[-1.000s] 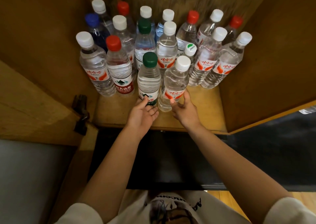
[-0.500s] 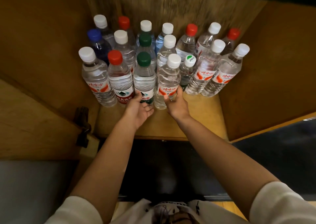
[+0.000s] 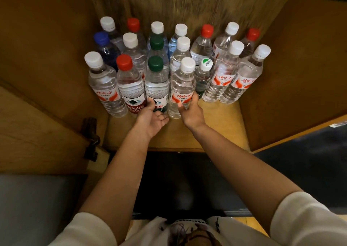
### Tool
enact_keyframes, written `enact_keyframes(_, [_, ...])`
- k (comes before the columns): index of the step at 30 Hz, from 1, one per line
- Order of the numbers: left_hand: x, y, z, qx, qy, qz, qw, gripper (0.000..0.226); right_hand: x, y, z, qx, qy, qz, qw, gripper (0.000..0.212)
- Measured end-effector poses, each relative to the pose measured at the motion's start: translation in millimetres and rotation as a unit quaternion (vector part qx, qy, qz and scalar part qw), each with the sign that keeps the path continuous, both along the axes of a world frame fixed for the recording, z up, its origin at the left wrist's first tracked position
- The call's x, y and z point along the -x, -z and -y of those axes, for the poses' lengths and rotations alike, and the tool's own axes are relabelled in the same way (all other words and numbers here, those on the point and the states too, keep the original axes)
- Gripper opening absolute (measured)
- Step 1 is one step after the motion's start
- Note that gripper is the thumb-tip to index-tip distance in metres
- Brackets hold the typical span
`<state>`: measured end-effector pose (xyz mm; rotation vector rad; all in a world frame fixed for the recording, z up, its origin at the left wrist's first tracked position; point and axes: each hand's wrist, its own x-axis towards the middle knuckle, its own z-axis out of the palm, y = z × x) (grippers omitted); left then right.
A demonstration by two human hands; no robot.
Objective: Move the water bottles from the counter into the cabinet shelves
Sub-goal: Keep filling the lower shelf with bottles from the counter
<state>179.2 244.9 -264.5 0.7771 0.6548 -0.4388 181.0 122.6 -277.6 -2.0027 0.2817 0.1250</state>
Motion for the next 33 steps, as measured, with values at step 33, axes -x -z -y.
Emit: enact_keyframes(33, [127.8, 10.7, 295.8, -0.375, 0.441, 0.222, 0.784, 0.024, 169.9, -6.7, 371.2, -0.035, -0.042, -0.089, 0.994, 0.010])
